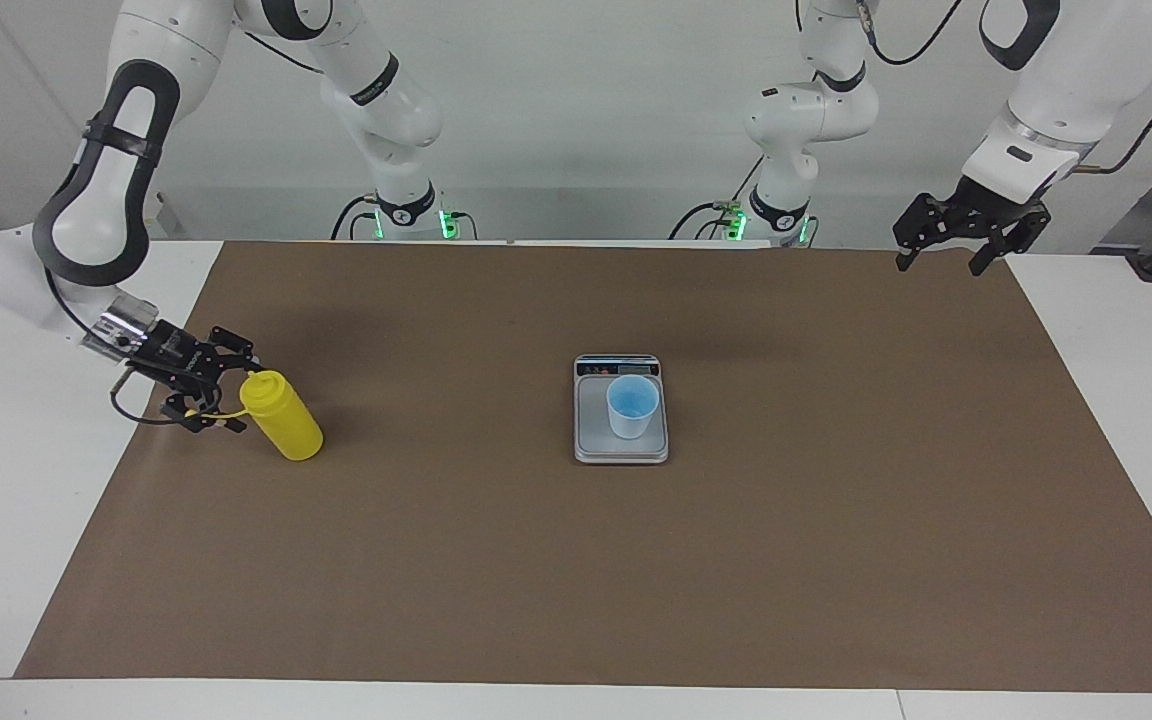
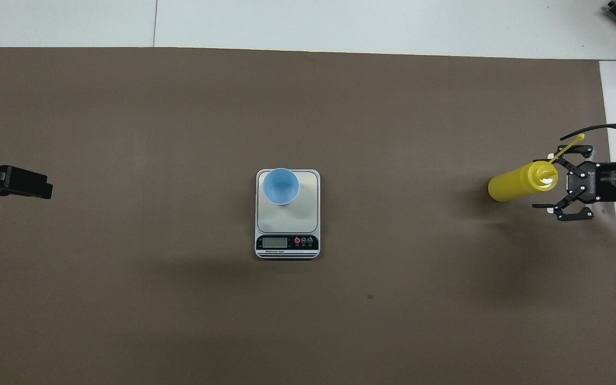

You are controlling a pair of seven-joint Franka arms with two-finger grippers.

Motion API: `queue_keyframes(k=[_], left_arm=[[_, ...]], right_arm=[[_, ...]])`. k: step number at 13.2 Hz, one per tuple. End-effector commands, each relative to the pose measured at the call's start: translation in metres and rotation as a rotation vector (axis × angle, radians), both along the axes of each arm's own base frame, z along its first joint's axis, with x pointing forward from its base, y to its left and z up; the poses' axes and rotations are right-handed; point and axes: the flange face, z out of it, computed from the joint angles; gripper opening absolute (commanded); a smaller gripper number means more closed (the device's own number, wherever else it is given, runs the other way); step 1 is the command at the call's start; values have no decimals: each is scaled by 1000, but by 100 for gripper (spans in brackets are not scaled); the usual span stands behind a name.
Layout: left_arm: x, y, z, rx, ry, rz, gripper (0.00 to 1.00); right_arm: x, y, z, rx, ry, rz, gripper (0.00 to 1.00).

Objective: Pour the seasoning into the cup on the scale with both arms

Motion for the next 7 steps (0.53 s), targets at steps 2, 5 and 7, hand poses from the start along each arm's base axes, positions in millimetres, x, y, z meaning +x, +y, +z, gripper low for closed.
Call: queue_keyframes(k=[2,5,7], left_arm=[[-10,4,2,16,1,-1,100],[-10,4,2,16,1,0,100],[-10,4,2,16,1,-1,100]], right_arm=[[4,-14,33,-150,-142,138,100],[16,-23,75,-303,-269,329,100],[16,-29,96,-394,-305,433,100]])
